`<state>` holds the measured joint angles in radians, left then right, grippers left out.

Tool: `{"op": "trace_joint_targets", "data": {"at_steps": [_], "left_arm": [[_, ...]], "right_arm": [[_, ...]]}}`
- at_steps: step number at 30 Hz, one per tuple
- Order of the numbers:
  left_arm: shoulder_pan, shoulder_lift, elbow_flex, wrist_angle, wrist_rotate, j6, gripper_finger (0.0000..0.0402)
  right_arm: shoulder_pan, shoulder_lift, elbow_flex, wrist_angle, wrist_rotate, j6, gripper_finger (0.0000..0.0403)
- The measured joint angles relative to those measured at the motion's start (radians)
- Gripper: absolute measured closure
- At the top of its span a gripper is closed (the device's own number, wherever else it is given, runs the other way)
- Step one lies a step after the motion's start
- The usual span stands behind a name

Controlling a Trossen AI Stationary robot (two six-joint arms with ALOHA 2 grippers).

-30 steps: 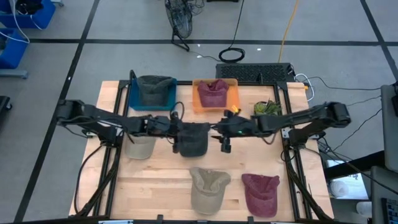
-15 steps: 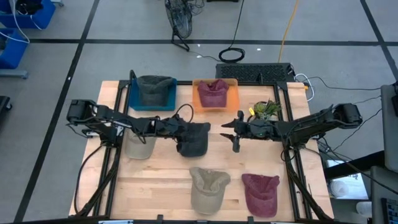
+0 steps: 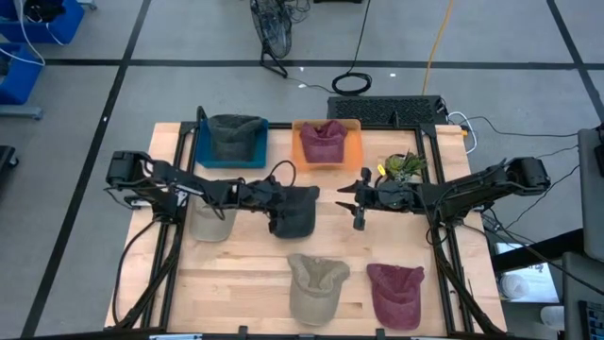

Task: Pick & Place hat
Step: Put the black cap into the blue bin

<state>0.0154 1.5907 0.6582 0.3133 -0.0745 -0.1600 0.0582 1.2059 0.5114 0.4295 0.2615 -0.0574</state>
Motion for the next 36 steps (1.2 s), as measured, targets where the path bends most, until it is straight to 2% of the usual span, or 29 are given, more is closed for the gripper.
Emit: {"op": "trace_joint_targets", "data": {"at_steps": [5, 17, 21, 36], "left_arm": [[0.001, 0.059, 0.0, 0.002, 0.003, -0.001, 0.0146], [0.033, 0.064, 0.0, 0.035, -0.005, 0.003, 0.0153], [0.032, 0.064, 0.0, 0.027, 0.001, 0.024, 0.0181], [0.032, 0.064, 0.0, 0.029, 0.004, 0.061, 0.0331]], "right_arm": [[0.0, 0.0, 0.0, -0.015, 0.0, 0.016, 0.0248], [0.0, 0.0, -0.008, -0.022, 0.0, 0.019, 0.0248], [0.0, 0.0, -0.028, -0.023, 0.0, 0.019, 0.0248], [0.0, 0.0, -0.039, -0.015, 0.002, 0.02, 0.0248]]}}
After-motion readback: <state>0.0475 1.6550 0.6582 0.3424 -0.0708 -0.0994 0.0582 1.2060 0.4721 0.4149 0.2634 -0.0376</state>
